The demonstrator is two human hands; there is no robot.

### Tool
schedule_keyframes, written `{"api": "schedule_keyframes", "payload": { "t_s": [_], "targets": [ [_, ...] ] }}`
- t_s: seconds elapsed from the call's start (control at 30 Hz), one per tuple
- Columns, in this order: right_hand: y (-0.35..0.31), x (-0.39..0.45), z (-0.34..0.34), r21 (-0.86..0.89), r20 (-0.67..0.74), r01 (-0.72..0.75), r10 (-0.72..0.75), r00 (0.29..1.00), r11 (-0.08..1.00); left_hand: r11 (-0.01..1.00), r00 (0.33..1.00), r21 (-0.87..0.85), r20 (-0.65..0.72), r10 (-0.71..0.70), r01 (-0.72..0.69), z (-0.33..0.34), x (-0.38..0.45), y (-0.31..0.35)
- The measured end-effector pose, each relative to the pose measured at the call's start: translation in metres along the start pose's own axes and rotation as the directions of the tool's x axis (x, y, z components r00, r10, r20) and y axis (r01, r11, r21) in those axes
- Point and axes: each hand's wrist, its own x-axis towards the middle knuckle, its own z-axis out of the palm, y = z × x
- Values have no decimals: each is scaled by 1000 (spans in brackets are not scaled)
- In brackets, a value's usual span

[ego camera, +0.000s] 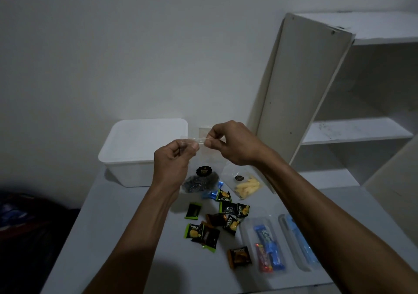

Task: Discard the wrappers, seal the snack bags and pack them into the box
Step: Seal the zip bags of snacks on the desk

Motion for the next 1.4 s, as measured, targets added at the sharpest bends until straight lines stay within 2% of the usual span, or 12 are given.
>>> {"api": "schedule_keyframes", "payload": {
  "t_s": [0.3, 0.53, 0.8, 0.97, 1.13, 1.3, 1.4],
  "targets": [
    [9, -5, 4, 18, -93, -24, 25, 995, 1000, 999, 999, -27, -45, -23, 21, 3, 1, 2],
    [11, -5, 2, 33, -109, -46, 49, 993, 998, 997, 997, -49, -48, -56, 53, -5, 4, 4],
    [14, -9, 2, 131, -128, -66, 83, 988, 989, 996, 996, -60, -52, -69, 66, -12, 6, 5],
    [17, -13, 3, 284, -149, -121, 168, 974, 951, 991, 994, -100, -47, -97, 92, -14, 7, 7],
    [17, -16, 2, 292, -175, -130, 186, 967, 947, 965, 985, -220, -66, -161, 143, -16, 9, 9],
    [15, -19, 3, 320, -124, -101, 148, 981, 942, 968, 989, -225, -72, -132, 113, -16, 12, 9],
    [10, -15, 13, 283, -195, -71, 129, 972, 957, 978, 992, -186, -60, -110, 97, -11, 13, 7]
  ]
}}
